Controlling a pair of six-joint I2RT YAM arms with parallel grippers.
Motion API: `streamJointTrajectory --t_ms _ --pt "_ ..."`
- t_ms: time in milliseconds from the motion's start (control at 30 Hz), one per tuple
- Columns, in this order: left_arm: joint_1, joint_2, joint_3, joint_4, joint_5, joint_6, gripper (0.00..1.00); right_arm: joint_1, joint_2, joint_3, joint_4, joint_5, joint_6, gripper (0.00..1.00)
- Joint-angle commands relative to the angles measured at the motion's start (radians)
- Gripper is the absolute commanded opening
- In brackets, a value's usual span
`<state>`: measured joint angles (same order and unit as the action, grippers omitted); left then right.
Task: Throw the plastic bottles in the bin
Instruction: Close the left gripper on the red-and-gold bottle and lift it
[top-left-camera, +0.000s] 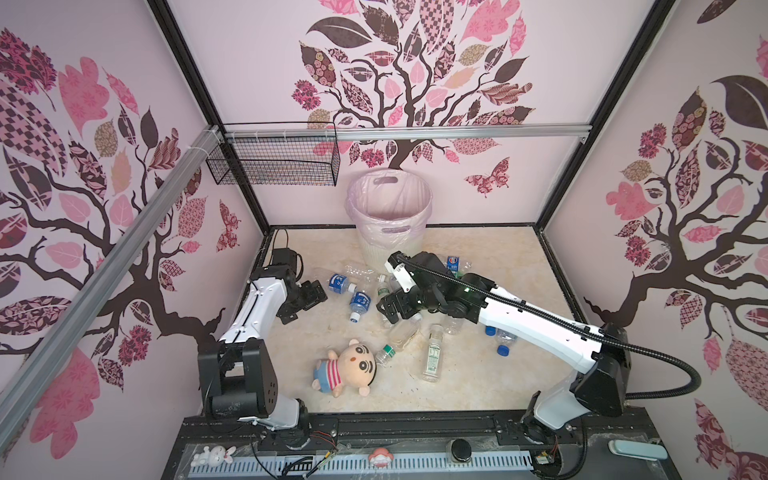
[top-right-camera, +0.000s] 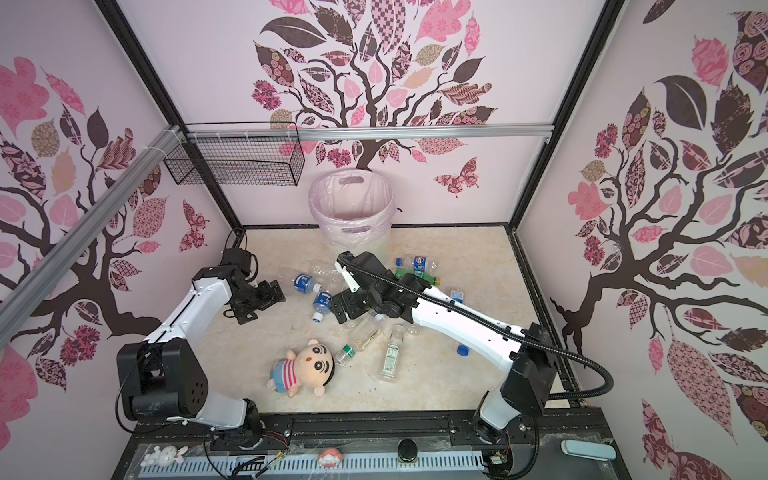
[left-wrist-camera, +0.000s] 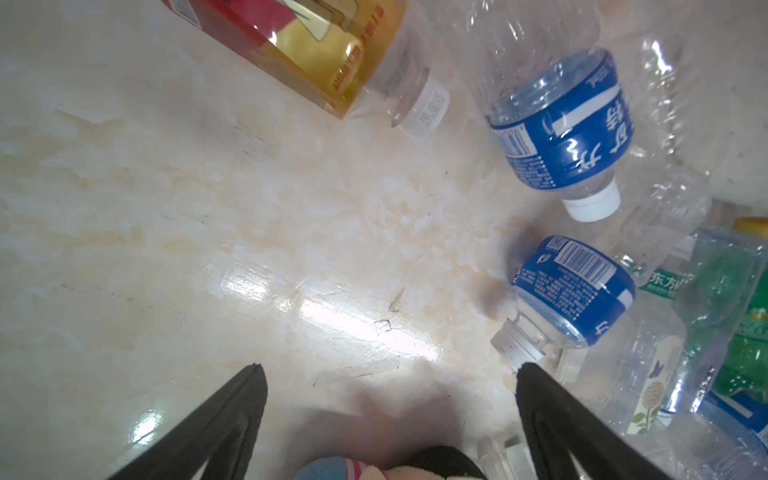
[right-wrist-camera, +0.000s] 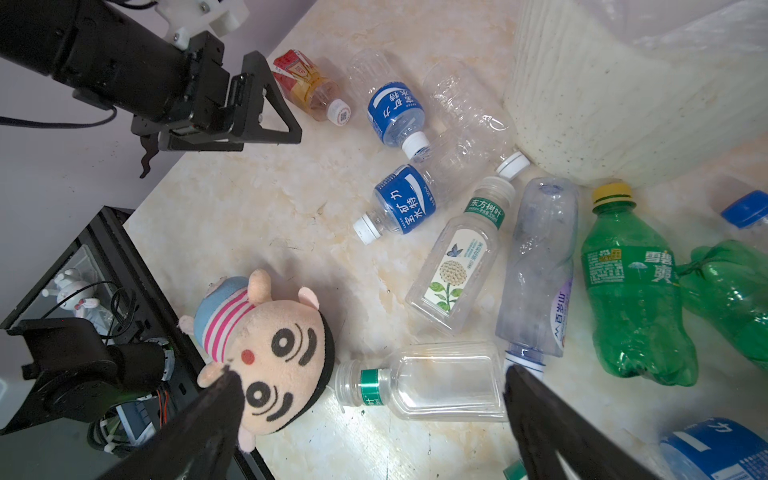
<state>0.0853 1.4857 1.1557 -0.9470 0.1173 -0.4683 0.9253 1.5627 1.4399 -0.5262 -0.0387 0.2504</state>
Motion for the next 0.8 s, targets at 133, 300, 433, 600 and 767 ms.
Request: streamJointTrajectory --t_ms 133,300,433,600,767 --pt "0.081 0.048 0.066 0.151 0.029 -0.252 0.97 0.000 -0.036 -0.037 -0.015 0.001 0.018 1.00" --pt "0.118 0.178 0.198 0.115 0.051 -0.357 0.97 0.000 -0.044 -0.040 -0.021 0.018 0.000 1.00" --pt "0.128 0.271 0.277 0.083 0.031 -0.440 0.97 -0.001 -0.044 -0.035 -0.022 0.040 -0.024 1.00" --pt "0.134 0.363 0.348 0.025 -0.010 -0.509 0.97 -0.002 -0.035 -0.017 -0.019 0.058 -0.049 1.00" --pt "0.145 0.430 0.389 0.026 -0.036 -0.549 0.97 -0.002 -0.014 0.001 -0.017 0.075 -0.069 1.00"
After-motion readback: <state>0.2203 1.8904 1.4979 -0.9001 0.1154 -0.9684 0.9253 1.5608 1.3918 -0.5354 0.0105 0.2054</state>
